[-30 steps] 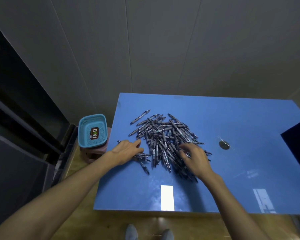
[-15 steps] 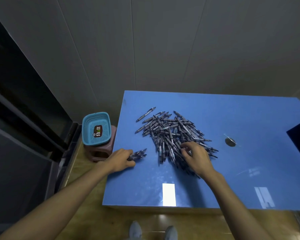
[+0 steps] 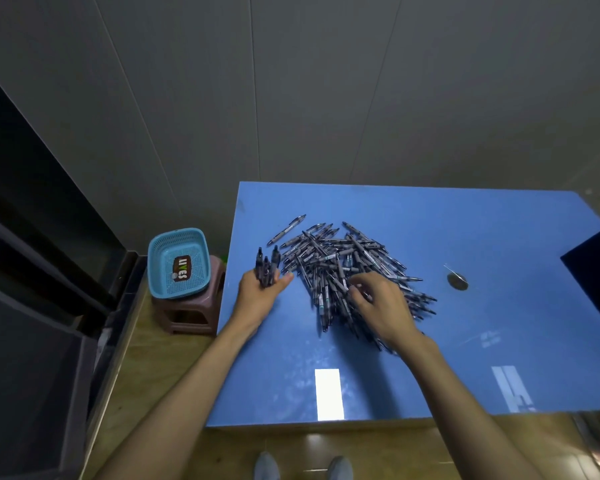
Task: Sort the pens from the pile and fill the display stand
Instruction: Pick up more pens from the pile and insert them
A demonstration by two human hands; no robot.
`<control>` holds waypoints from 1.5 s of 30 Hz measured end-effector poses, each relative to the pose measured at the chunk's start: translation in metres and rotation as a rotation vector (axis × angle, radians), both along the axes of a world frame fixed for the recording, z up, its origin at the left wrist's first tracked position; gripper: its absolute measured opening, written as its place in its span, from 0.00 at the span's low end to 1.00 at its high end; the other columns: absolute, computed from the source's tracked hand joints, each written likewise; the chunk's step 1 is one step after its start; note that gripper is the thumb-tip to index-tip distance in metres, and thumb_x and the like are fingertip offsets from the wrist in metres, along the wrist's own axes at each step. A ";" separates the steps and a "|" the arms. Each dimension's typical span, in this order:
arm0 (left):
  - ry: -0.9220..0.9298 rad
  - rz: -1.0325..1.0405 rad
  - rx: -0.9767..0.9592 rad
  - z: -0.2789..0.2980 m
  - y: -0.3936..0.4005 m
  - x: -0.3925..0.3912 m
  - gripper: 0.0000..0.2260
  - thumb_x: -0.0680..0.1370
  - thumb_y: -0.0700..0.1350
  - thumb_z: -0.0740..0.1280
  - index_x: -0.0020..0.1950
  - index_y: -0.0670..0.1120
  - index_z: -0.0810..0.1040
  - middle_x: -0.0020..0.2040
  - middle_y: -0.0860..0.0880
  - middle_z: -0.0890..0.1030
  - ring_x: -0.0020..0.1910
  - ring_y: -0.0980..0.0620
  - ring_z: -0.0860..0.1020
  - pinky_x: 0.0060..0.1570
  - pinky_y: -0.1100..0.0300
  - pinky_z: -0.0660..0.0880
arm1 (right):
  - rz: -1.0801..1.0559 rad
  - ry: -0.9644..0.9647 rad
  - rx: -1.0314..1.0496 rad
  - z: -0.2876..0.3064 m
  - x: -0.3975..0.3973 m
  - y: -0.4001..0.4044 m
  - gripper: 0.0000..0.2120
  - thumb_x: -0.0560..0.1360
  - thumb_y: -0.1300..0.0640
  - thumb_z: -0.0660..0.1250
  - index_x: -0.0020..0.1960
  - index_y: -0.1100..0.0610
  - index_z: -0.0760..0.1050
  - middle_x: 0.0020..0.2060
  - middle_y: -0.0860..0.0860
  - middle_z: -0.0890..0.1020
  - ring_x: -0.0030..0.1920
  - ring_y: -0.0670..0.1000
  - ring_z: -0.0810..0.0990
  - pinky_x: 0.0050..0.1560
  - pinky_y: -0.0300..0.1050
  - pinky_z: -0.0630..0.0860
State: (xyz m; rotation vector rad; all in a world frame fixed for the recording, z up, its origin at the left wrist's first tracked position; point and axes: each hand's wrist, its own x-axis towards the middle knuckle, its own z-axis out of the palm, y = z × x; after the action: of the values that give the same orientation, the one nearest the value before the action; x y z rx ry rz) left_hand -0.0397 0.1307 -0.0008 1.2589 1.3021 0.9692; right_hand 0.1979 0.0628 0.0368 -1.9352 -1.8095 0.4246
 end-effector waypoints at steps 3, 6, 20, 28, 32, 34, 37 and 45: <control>-0.015 0.066 0.057 -0.006 0.004 0.006 0.19 0.76 0.43 0.76 0.33 0.49 0.67 0.30 0.51 0.68 0.29 0.54 0.66 0.34 0.61 0.65 | -0.012 -0.007 0.012 -0.001 -0.003 0.001 0.10 0.79 0.53 0.65 0.58 0.53 0.81 0.52 0.48 0.82 0.50 0.50 0.80 0.49 0.51 0.78; 0.087 0.126 0.025 -0.025 0.002 0.006 0.16 0.73 0.45 0.78 0.34 0.49 0.72 0.30 0.54 0.74 0.31 0.57 0.73 0.35 0.63 0.70 | -0.010 -0.012 0.000 -0.006 -0.005 -0.005 0.11 0.79 0.53 0.65 0.59 0.53 0.80 0.52 0.48 0.81 0.49 0.50 0.80 0.49 0.50 0.77; 0.230 0.400 0.084 -0.037 -0.013 0.012 0.12 0.74 0.48 0.78 0.40 0.39 0.83 0.33 0.46 0.82 0.36 0.45 0.80 0.39 0.59 0.70 | -0.048 -0.022 0.005 -0.012 0.003 -0.022 0.10 0.79 0.53 0.66 0.57 0.52 0.81 0.52 0.48 0.83 0.49 0.50 0.81 0.50 0.49 0.78; 0.219 0.275 0.042 -0.017 -0.004 0.012 0.15 0.78 0.51 0.73 0.38 0.43 0.77 0.32 0.48 0.79 0.37 0.43 0.80 0.36 0.56 0.72 | -0.109 0.000 0.002 0.003 0.009 -0.026 0.09 0.79 0.52 0.66 0.56 0.51 0.81 0.51 0.46 0.83 0.50 0.48 0.81 0.50 0.49 0.77; 0.191 0.077 0.066 0.021 0.005 0.025 0.10 0.78 0.51 0.73 0.55 0.49 0.78 0.46 0.51 0.82 0.46 0.49 0.79 0.47 0.54 0.76 | -0.154 0.013 0.015 0.020 0.017 -0.026 0.07 0.78 0.55 0.66 0.54 0.50 0.81 0.49 0.44 0.83 0.50 0.48 0.80 0.51 0.49 0.77; 0.141 -0.048 0.054 0.042 0.010 0.038 0.10 0.79 0.53 0.71 0.56 0.52 0.75 0.47 0.50 0.82 0.46 0.48 0.80 0.48 0.51 0.78 | -0.191 0.027 0.025 0.033 0.024 -0.026 0.07 0.78 0.54 0.66 0.54 0.50 0.81 0.49 0.45 0.82 0.49 0.48 0.81 0.51 0.50 0.77; 0.065 -0.216 0.063 0.070 0.014 0.063 0.08 0.79 0.55 0.71 0.55 0.57 0.75 0.42 0.52 0.82 0.36 0.50 0.77 0.43 0.54 0.76 | -0.246 0.029 0.049 0.049 0.040 -0.029 0.07 0.79 0.52 0.65 0.55 0.48 0.80 0.51 0.44 0.81 0.50 0.46 0.81 0.51 0.47 0.76; -0.091 -0.486 0.065 0.128 -0.014 0.146 0.12 0.81 0.50 0.69 0.42 0.48 0.71 0.29 0.55 0.70 0.23 0.60 0.67 0.26 0.66 0.65 | -0.366 0.049 0.161 0.081 0.102 -0.062 0.08 0.80 0.51 0.65 0.57 0.49 0.80 0.52 0.44 0.81 0.49 0.44 0.80 0.53 0.49 0.77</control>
State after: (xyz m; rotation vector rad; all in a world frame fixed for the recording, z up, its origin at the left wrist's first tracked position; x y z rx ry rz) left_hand 0.1068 0.1164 0.1271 1.4735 0.8401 0.7113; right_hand 0.3001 0.0007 0.1181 -2.0616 -1.3719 0.1956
